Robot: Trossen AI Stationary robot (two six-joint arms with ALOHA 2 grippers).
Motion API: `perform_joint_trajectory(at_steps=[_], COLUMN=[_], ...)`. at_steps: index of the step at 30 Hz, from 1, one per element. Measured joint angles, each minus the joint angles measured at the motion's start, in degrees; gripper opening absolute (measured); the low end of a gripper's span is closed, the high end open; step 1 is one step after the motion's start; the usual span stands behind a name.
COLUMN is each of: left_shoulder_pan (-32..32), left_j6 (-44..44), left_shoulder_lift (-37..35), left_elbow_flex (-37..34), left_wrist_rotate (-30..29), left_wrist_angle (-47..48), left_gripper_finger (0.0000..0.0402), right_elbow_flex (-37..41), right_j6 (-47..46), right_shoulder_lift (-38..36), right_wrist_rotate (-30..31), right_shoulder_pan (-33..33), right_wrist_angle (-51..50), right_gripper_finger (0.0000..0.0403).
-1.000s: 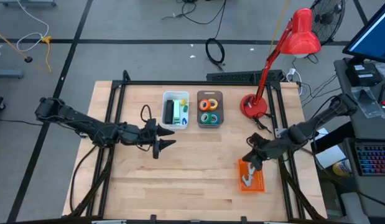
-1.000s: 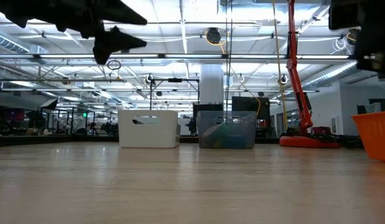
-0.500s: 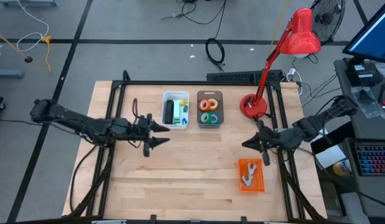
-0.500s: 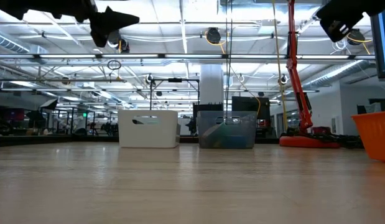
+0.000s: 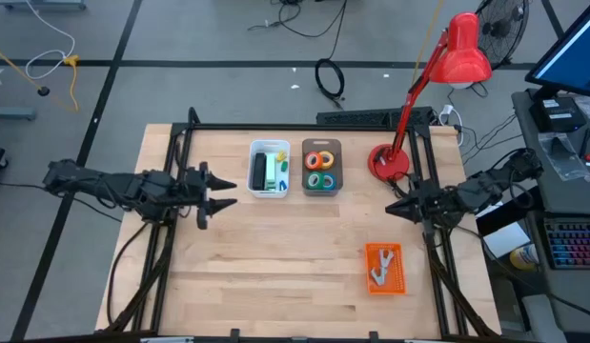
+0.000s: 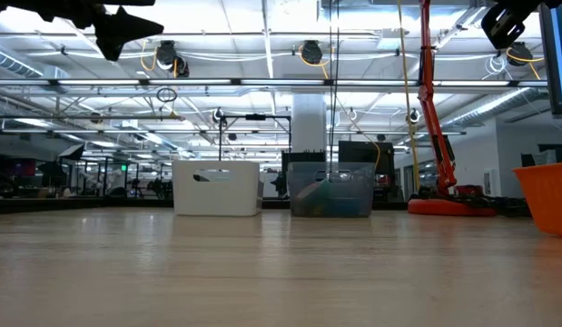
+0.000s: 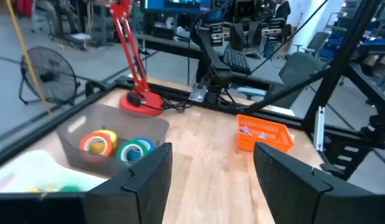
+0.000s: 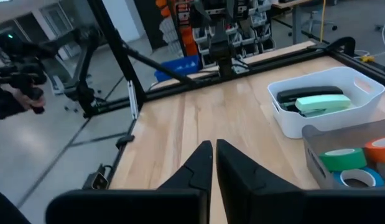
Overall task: Pick and place Stapler, Stapler remover, tape
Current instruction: Return to Home Position
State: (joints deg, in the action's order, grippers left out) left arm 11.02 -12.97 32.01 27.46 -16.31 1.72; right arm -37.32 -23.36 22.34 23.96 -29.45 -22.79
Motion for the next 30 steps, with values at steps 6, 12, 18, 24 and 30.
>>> perform_joint_trajectory(at_steps=[6,12,18,24,30], left_shoulder_pan=[1.17,2.69,3.92,4.24,4.22], left_j6=[1.82,2.32,2.3,2.27,3.93], left_shoulder_lift=[-3.91,-5.62,-6.37,-9.58,-15.03], left_elbow_flex=[0.0,-0.19,-5.44,-9.87,-11.82], left_wrist_rotate=[-0.83,-3.95,-4.77,-4.81,-5.31], left_wrist_angle=[4.39,6.19,0.18,-3.42,-3.26], left_gripper_finger=[0.0228,0.0228,0.0228,0.0228,0.0228], right_elbow_flex=[0.0,0.63,9.79,13.45,13.4], right_j6=[2.47,1.66,0.99,0.09,1.35], right_shoulder_lift=[-1.41,-2.19,-2.59,-6.7,-18.36], right_wrist_rotate=[-1.43,-1.21,-3.8,-4.44,-4.46], right_shoulder_pan=[0.0,0.0,0.02,1.91,4.44], right_wrist_angle=[-1.05,-1.26,12.93,13.32,7.11], right_gripper_finger=[0.0015,0.0016,0.0014,0.0015,0.0011])
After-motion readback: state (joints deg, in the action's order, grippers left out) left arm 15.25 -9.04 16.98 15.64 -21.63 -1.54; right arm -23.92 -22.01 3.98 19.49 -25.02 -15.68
